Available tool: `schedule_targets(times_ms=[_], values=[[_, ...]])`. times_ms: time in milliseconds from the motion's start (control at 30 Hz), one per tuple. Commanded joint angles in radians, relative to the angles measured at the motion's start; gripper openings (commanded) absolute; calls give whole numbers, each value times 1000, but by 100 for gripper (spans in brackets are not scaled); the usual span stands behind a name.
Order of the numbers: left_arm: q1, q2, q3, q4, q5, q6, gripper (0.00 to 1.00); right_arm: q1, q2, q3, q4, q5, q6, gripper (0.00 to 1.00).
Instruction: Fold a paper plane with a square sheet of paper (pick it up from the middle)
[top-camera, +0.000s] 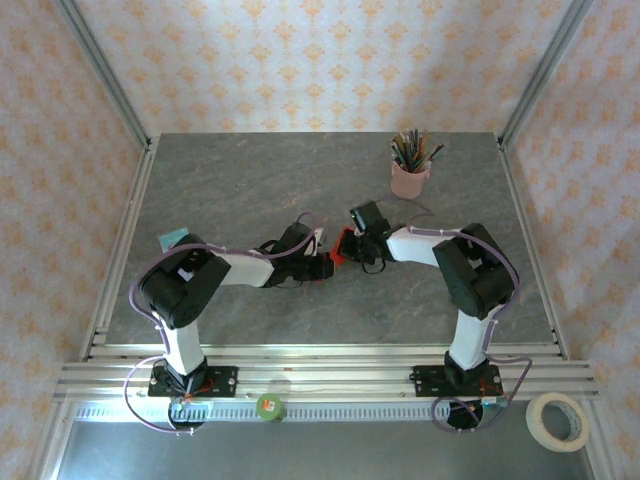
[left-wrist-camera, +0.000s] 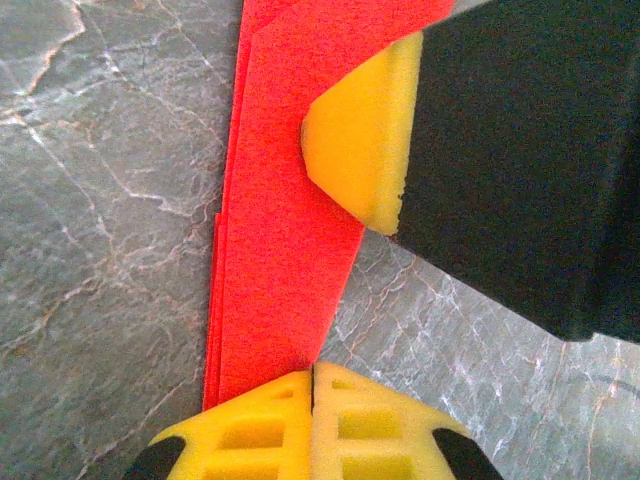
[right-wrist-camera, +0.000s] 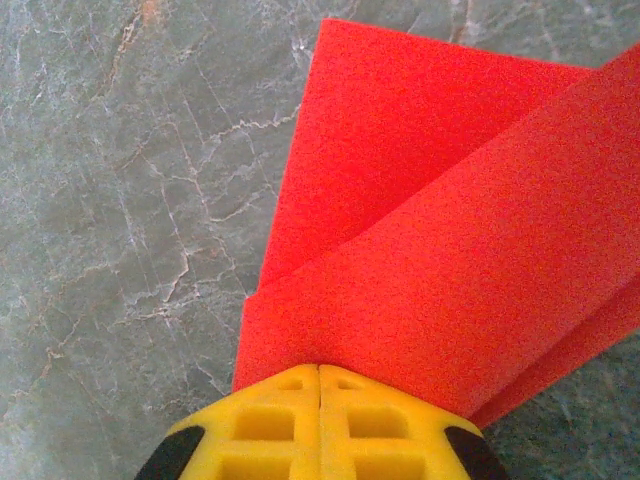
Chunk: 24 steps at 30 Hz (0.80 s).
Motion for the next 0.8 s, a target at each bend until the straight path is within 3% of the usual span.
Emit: schedule_targets(times_ms=[0, 767], values=[[9, 26, -25, -109, -32, 46, 1, -4, 107, -48, -163, 112, -23, 1], [13, -219, -172, -321, -53, 113, 0, 2, 122, -45, -183, 110, -44, 2]])
